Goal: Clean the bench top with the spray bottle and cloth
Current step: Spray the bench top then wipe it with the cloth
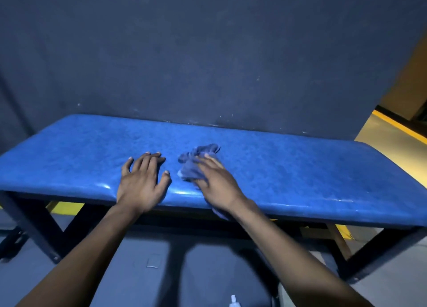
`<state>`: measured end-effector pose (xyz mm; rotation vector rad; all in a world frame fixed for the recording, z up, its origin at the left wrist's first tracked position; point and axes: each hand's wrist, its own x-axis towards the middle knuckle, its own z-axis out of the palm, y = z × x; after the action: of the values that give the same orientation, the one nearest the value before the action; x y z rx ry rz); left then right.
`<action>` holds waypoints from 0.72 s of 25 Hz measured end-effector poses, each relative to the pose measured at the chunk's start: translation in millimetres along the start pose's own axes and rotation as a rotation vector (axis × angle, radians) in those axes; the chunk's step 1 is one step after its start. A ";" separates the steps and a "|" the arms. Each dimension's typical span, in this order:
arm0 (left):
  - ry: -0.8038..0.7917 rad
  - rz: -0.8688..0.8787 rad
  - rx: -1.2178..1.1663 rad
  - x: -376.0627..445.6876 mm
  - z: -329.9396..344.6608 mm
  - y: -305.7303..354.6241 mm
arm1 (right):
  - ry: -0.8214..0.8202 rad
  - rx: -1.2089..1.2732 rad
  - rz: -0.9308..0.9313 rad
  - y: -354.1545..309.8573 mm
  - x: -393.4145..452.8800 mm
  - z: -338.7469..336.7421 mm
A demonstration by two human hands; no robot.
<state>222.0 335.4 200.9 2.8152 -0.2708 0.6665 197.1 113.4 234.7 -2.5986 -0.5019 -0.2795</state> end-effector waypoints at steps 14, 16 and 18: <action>-0.006 -0.020 -0.034 -3.8 -1.3 2.9 | 0.186 -0.223 0.468 168.1 -74.0 -83.7; -0.008 -0.021 -0.028 -3.7 -1.2 2.8 | 0.165 -0.206 0.482 161.3 -29.1 -74.2; -0.010 -0.015 -0.015 -2.6 -0.5 2.3 | 0.145 -0.183 0.491 146.4 12.7 -61.8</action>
<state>219.0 333.7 200.5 2.8044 -0.2547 0.6454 260.1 -33.0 231.2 -2.7448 0.2254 -0.3536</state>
